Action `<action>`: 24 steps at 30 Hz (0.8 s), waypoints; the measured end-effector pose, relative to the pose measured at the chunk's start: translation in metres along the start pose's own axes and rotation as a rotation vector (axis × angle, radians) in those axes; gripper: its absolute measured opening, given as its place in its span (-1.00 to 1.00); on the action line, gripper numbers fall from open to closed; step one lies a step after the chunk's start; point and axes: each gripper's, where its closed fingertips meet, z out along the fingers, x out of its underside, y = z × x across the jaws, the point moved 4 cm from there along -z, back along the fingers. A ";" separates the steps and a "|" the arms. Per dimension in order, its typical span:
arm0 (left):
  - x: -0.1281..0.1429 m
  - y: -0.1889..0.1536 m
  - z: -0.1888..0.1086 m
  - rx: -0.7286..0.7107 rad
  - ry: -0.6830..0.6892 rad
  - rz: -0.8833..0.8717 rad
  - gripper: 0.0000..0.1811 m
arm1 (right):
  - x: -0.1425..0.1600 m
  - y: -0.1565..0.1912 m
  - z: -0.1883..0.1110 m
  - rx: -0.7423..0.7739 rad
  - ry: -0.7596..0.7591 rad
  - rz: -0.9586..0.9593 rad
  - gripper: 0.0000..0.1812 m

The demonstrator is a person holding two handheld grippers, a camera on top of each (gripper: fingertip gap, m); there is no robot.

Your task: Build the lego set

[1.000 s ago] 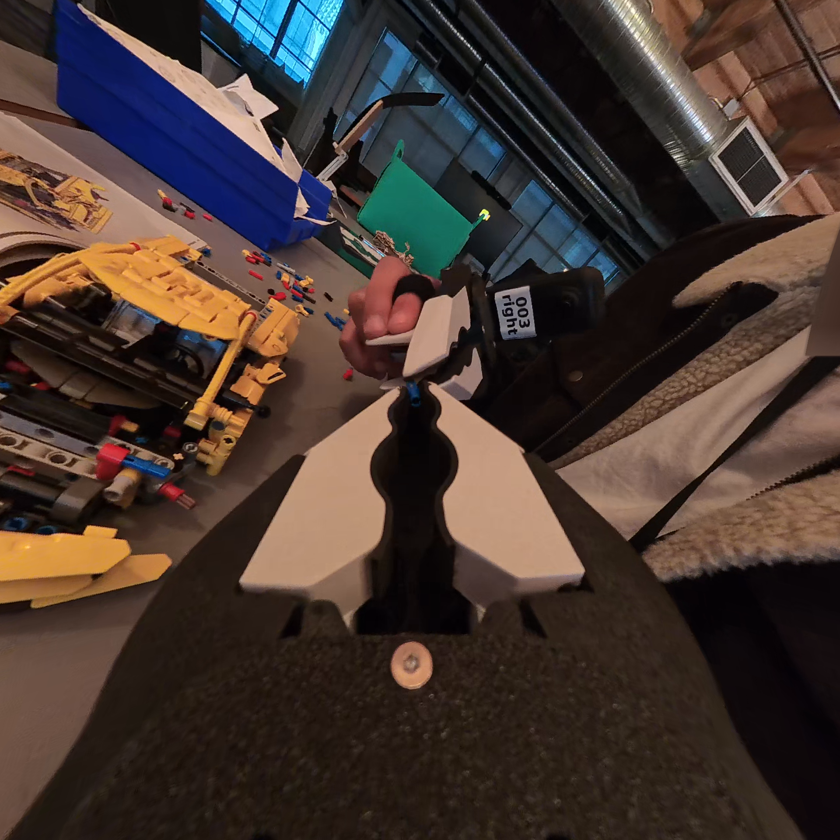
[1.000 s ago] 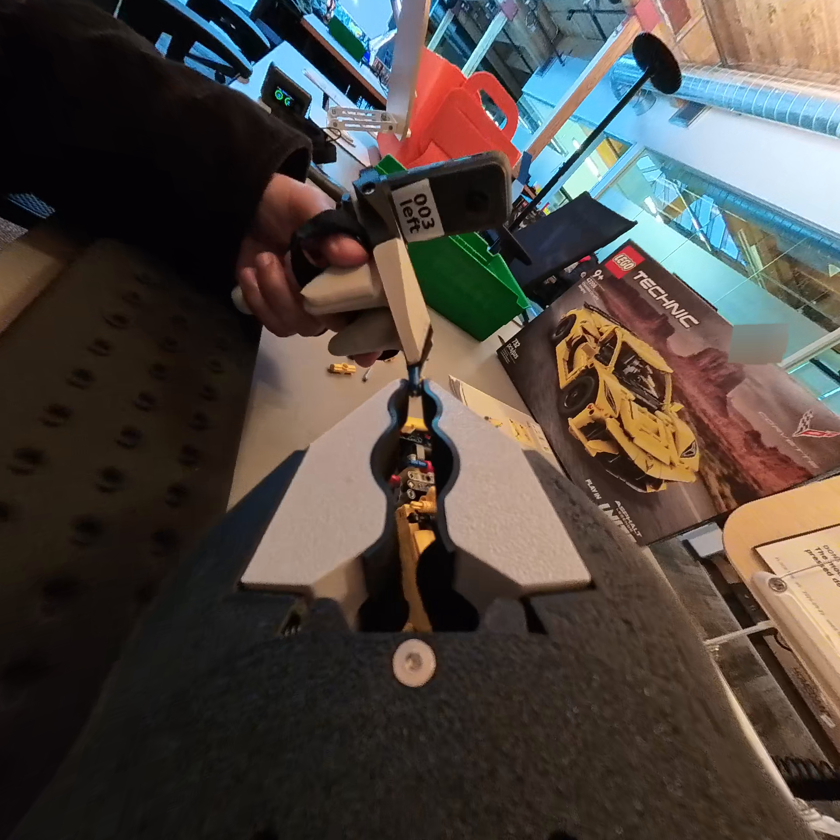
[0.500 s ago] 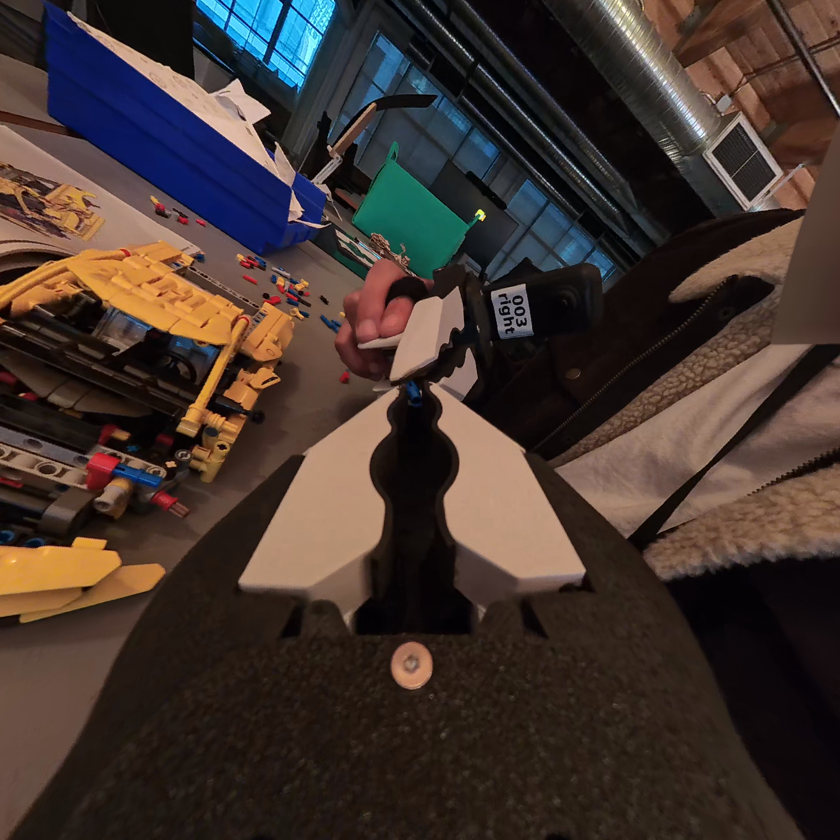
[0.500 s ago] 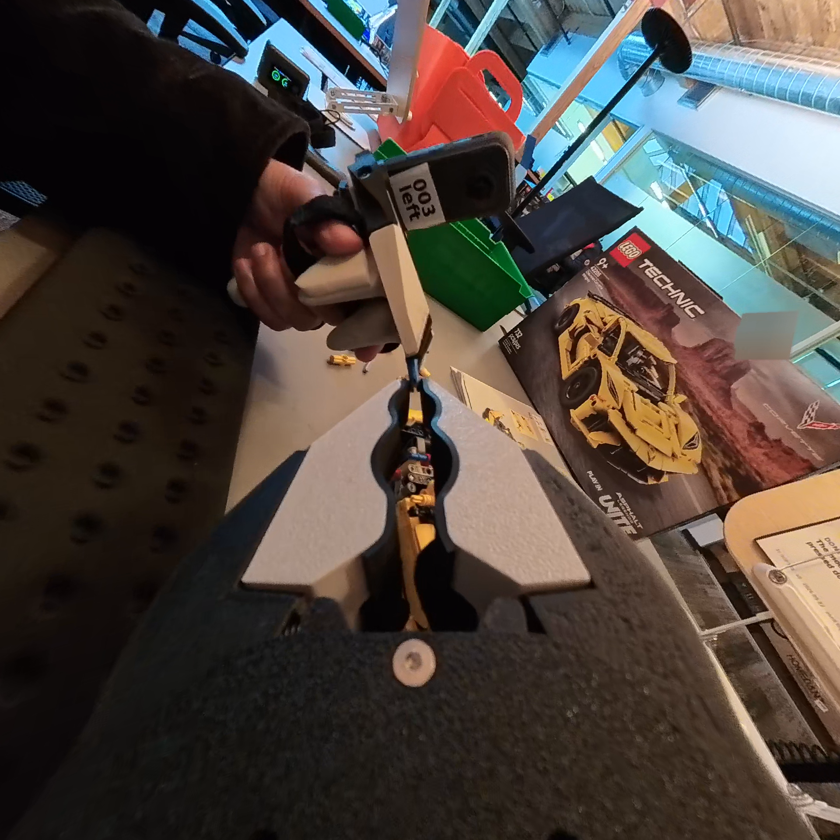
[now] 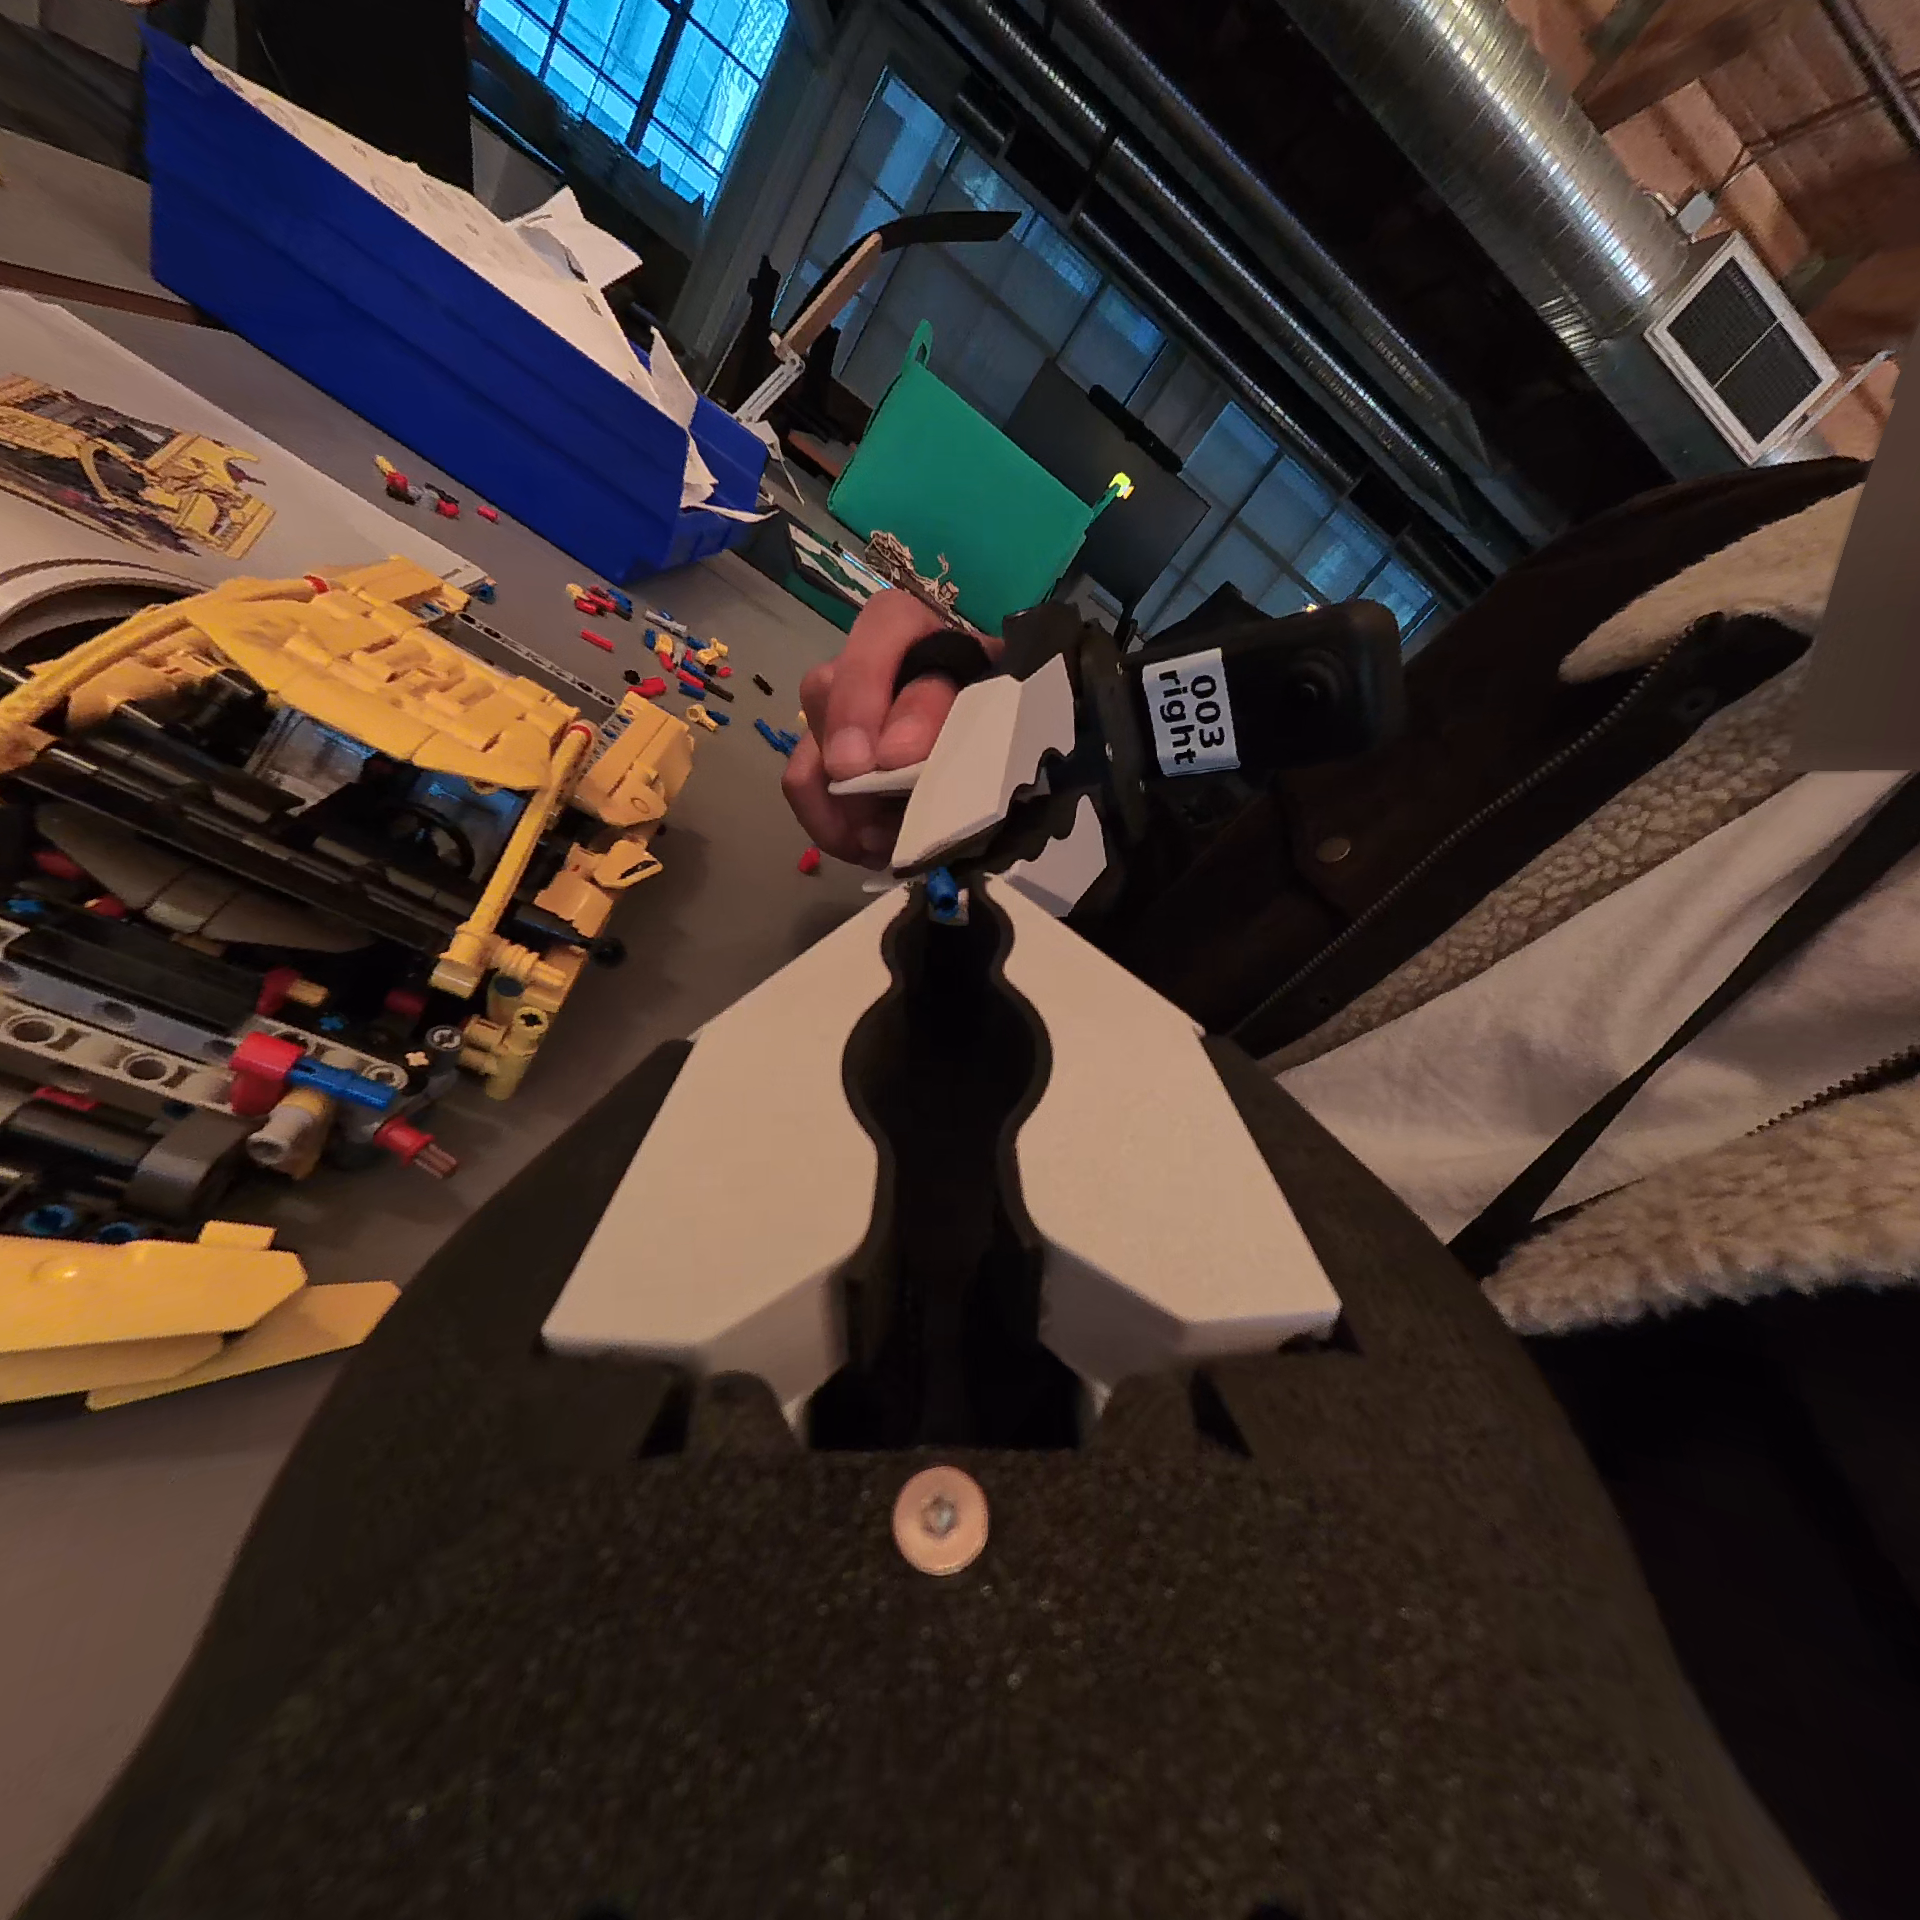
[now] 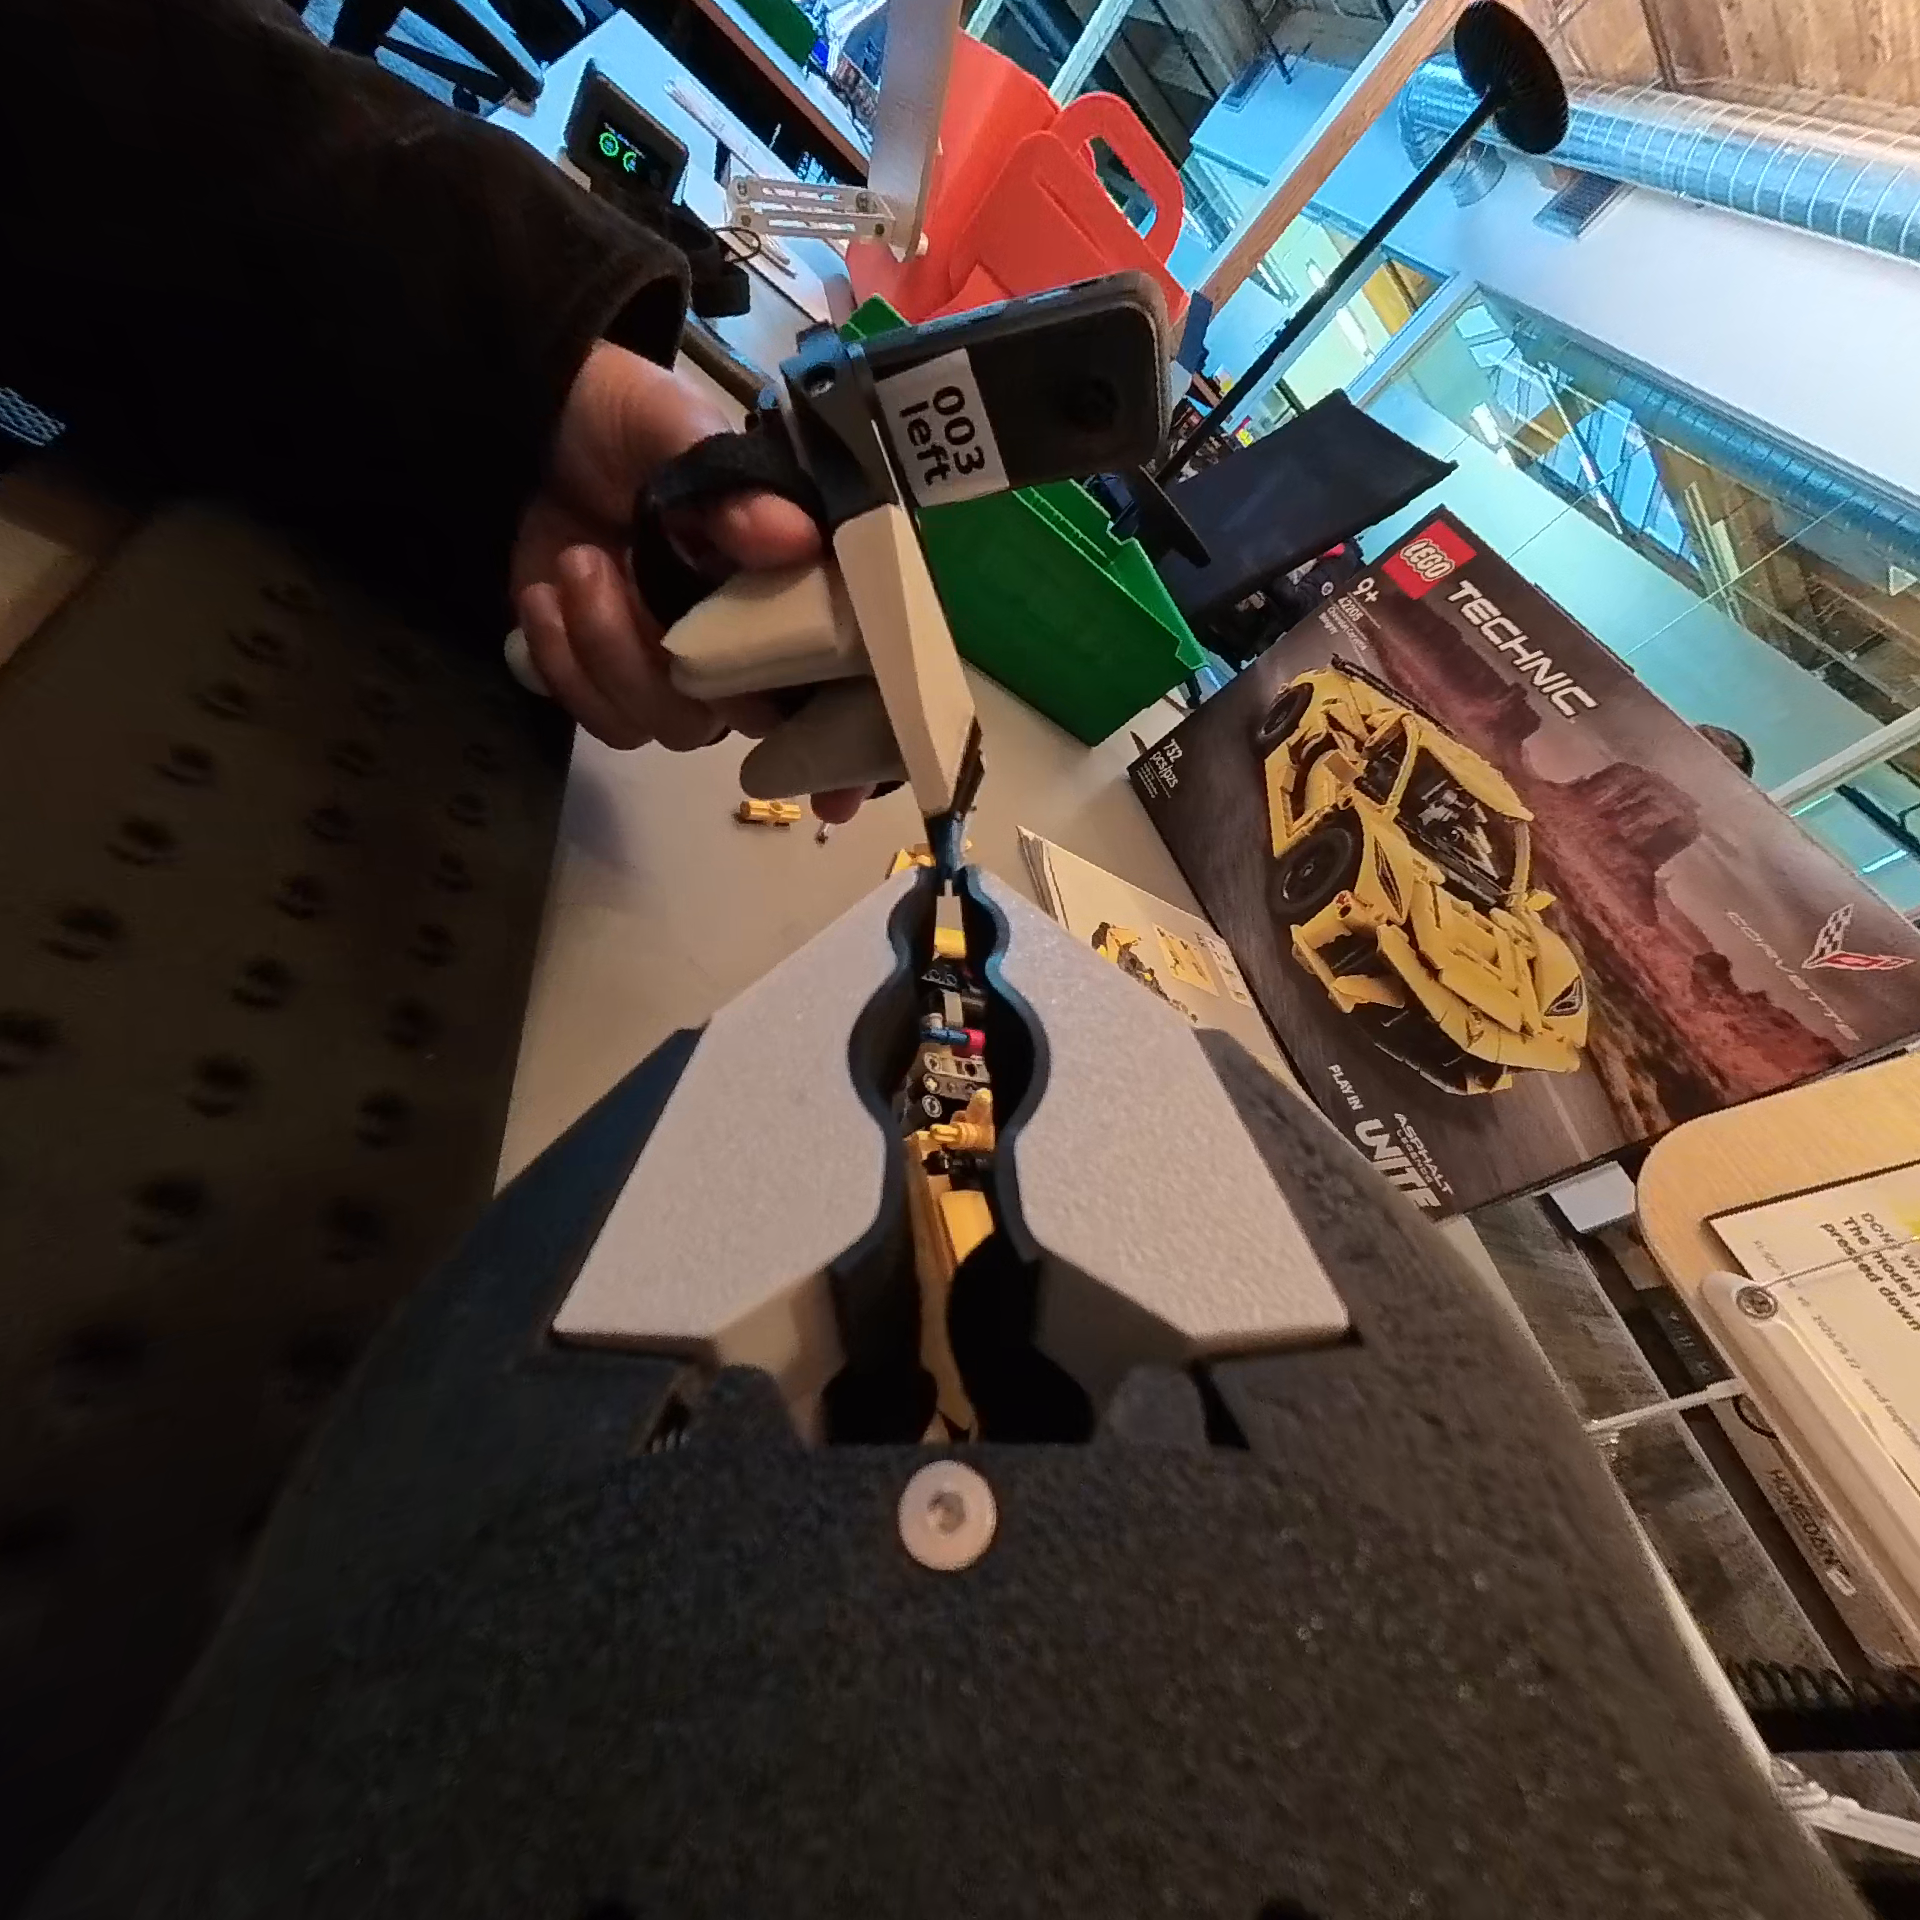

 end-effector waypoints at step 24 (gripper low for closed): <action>-0.008 0.010 -0.012 -0.088 -0.045 0.035 -0.94 | 0.107 -0.011 -0.173 -0.248 0.753 0.574 -0.69</action>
